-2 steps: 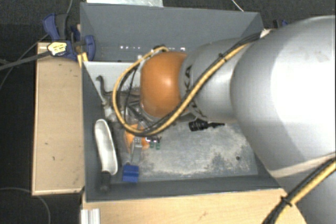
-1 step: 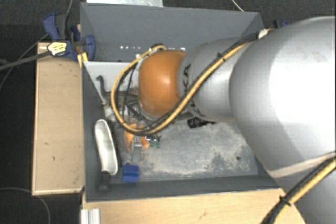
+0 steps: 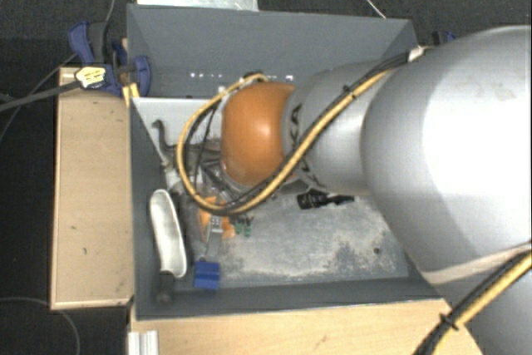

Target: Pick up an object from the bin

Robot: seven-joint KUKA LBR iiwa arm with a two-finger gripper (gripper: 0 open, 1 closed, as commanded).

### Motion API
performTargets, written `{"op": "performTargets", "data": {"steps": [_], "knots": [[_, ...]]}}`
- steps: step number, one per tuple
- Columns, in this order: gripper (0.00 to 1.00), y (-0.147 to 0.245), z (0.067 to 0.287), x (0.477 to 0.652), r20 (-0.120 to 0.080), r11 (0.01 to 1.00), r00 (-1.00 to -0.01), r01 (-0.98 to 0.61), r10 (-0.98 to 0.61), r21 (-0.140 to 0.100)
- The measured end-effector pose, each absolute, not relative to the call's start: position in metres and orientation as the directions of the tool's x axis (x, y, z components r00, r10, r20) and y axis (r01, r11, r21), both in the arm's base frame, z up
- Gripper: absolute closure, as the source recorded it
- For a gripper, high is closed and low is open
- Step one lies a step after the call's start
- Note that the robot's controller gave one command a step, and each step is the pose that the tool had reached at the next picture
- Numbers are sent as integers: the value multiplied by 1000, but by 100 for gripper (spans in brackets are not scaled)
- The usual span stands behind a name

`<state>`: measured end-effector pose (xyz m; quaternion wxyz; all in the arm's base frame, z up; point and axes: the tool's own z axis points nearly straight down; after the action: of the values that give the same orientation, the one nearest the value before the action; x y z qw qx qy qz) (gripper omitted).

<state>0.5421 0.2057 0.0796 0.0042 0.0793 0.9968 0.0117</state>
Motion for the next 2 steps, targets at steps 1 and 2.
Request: {"op": "performTargets", "data": {"steps": [1,2], "knots": [[100,211,86,545,0,996,-996,86,86,20],[100,212,86,545,0,996,-996,86,86,21]]}}
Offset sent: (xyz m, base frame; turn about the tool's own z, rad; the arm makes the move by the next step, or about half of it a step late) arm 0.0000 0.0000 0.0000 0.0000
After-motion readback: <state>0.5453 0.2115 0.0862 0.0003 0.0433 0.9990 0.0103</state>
